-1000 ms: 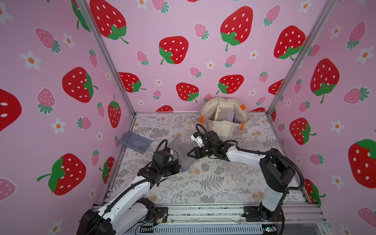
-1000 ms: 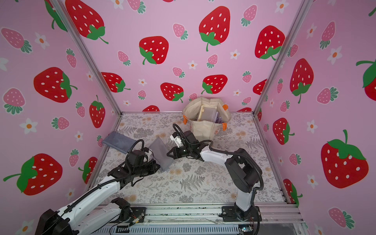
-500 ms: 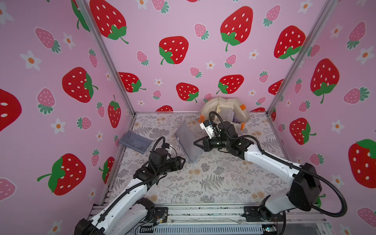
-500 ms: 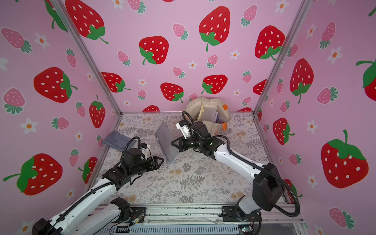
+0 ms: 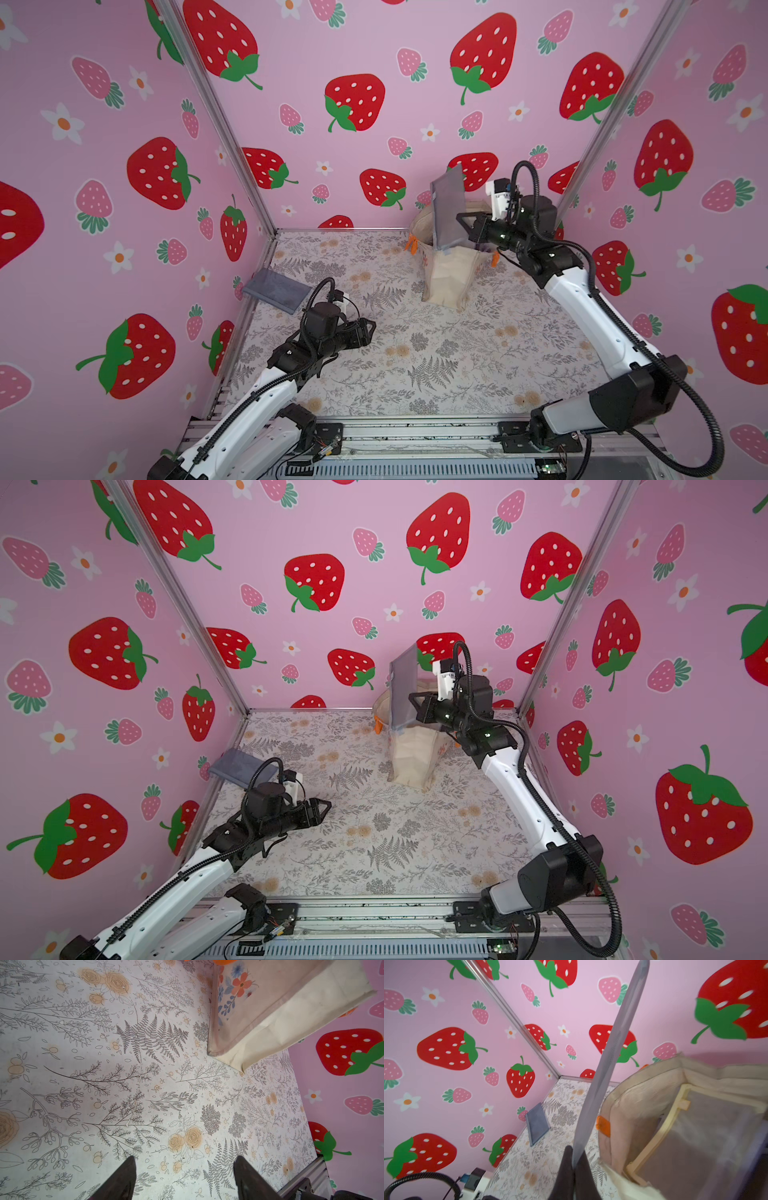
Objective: Put the pencil pouch into the canvas bag
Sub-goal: Place the pencil pouch in the canvas bag.
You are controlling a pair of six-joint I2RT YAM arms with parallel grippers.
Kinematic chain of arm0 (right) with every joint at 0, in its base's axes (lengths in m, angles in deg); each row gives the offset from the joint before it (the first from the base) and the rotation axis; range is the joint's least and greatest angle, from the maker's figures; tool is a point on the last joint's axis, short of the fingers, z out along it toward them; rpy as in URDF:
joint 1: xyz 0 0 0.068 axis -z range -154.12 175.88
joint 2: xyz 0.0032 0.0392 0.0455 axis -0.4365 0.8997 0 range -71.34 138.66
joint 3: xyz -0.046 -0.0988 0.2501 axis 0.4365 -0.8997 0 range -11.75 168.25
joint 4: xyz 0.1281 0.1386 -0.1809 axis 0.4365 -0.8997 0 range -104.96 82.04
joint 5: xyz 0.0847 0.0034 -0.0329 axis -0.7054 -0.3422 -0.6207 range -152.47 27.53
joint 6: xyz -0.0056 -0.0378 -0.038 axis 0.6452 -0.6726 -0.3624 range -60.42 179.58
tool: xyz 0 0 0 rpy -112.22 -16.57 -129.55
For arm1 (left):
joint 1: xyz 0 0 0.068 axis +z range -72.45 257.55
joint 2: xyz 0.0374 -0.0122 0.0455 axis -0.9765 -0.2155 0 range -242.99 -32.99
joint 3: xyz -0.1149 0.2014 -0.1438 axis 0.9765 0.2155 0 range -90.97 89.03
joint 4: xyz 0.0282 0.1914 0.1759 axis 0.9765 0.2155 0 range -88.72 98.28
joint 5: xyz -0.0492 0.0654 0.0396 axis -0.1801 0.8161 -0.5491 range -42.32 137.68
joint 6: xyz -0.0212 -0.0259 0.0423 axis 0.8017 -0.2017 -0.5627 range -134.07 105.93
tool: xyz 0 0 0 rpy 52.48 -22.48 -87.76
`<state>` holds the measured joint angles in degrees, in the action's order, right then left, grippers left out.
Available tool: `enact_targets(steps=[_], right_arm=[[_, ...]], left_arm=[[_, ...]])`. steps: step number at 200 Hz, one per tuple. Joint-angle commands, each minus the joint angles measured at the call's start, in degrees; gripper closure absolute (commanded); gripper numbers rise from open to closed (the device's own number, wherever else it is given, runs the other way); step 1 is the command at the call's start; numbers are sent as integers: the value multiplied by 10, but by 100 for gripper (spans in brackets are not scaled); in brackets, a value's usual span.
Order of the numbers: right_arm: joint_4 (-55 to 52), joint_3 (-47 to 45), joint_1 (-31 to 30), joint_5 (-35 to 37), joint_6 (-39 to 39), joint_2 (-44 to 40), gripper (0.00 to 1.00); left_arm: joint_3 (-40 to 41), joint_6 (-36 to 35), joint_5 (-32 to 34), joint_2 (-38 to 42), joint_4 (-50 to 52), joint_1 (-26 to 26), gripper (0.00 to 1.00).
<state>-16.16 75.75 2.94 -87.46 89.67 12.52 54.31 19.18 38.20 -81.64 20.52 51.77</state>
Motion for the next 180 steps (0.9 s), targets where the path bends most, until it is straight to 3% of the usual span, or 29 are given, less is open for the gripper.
enact_targets(steps=[1, 42, 124, 180], right_arm=[[8, 45, 28, 14, 4, 27, 100], [19, 68, 65, 29, 13, 91, 100], [99, -50, 69, 29, 47, 137, 100], [139, -118, 50, 13, 69, 124, 100]], left_arm=[[-25, -13, 3, -12, -11, 0, 24], [-26, -17, 8, -15, -14, 0, 24], [-29, -16, 4, -27, -31, 1, 24], [-29, -14, 1, -38, -40, 1, 24]])
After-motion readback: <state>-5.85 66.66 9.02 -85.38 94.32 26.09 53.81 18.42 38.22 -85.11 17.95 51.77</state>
